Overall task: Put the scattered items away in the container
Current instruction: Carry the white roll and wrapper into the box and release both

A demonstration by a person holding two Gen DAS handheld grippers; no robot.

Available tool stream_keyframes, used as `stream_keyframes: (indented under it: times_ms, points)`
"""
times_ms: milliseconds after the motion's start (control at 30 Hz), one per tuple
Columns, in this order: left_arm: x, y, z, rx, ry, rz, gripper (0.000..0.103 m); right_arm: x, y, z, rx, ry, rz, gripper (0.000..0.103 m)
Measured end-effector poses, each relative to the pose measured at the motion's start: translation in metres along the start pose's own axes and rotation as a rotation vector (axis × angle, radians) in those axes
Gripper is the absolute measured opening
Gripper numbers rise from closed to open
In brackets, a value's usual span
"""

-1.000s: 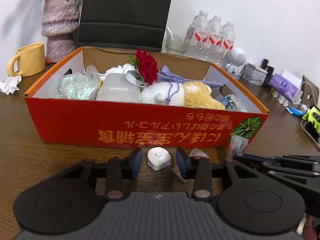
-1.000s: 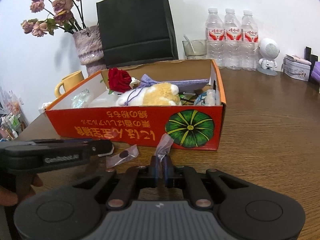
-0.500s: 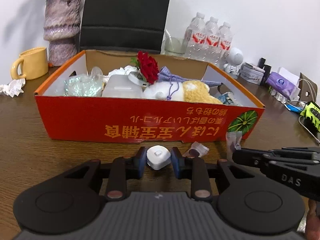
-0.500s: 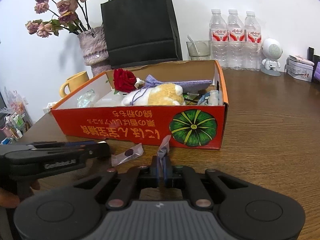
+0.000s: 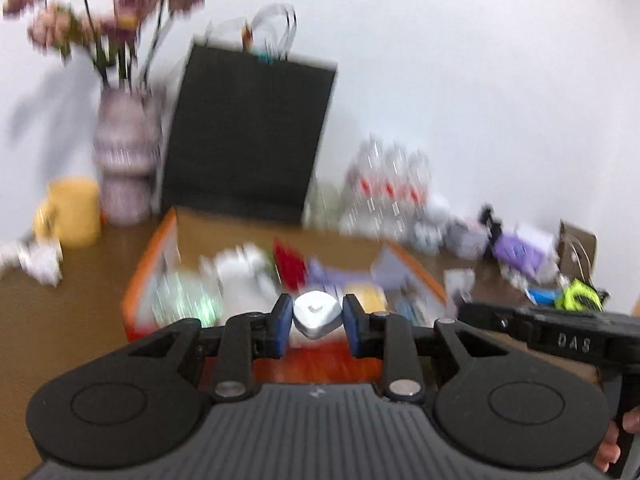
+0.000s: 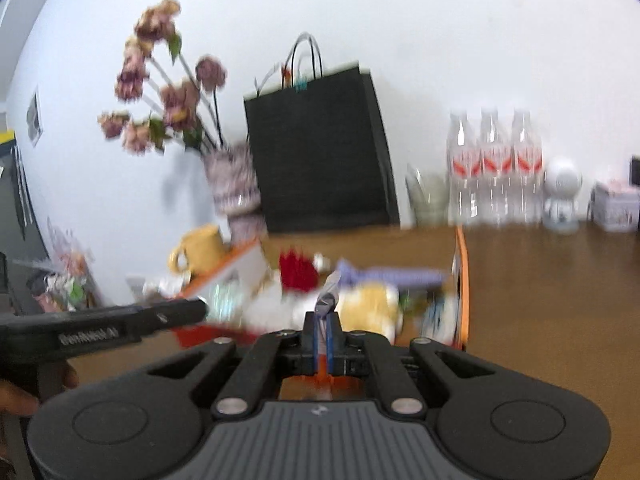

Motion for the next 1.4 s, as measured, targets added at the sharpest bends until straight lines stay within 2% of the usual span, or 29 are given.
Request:
stream_keyframes:
  times_ms: [67, 133, 300, 467, 500, 533, 567, 600, 633, 667, 833, 1000, 1400]
  points:
    - [0.008, 0.017, 0.004, -0.046, 0.029, -0.013, 0.027, -0.007, 0.014, 0.01, -0.004, -0.013, 0.0, 0.003]
    - [0.017, 0.024, 0.013, -0.055, 0.054, -0.04, 0.027, -0.016, 0.02, 0.022, 0.002, -0.026, 0.018, 0.003]
    - [0.033, 0.025, 0.054, -0.02, 0.11, -0.052, 0.027, -0.047, 0.026, 0.056, 0.037, -0.082, 0.065, 0.003]
    - [0.037, 0.02, 0.091, 0.028, 0.115, -0.019, 0.028, -0.065, 0.028, 0.089, 0.076, -0.093, 0.066, 0.004]
    - [0.037, 0.021, 0.099, 0.036, 0.115, -0.015, 0.033, -0.068, 0.028, 0.095, 0.09, -0.089, 0.067, 0.007]
    - [0.037, 0.019, 0.105, 0.046, 0.118, -0.012, 0.056, -0.072, 0.029, 0.101, 0.104, -0.091, 0.077, 0.01]
    - [0.037, 0.019, 0.111, 0.059, 0.131, -0.009, 0.072, -0.077, 0.029, 0.106, 0.118, -0.105, 0.084, 0.022]
    - [0.038, 0.018, 0.115, 0.067, 0.148, -0.01, 0.098, -0.08, 0.03, 0.111, 0.135, -0.12, 0.083, 0.051]
    - [0.039, 0.018, 0.117, 0.063, 0.167, -0.009, 0.103, -0.082, 0.03, 0.114, 0.142, -0.139, 0.078, 0.069]
    - [0.039, 0.018, 0.119, 0.058, 0.183, 0.001, 0.103, -0.083, 0.031, 0.116, 0.136, -0.158, 0.067, 0.096]
    - [0.039, 0.017, 0.122, 0.065, 0.201, 0.022, 0.103, -0.077, 0.029, 0.118, 0.142, -0.12, 0.043, 0.098]
    - [0.04, 0.013, 0.121, 0.08, 0.218, 0.016, 0.103, -0.072, 0.024, 0.119, 0.16, -0.146, 0.024, 0.099]
    - [0.032, 0.008, 0.118, 0.086, 0.208, 0.041, 0.103, -0.066, 0.024, 0.109, 0.146, -0.179, 0.007, 0.101]
Point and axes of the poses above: each gripper's, at about its wrist camera, not at the fingertips, and z roughly the way its jaws point, x to its left, y to its top, the point moved 7 cm from there along z, roughly the way its jaws point, and after that the axes turned 14 degrees about y, right-handed, at the moved point
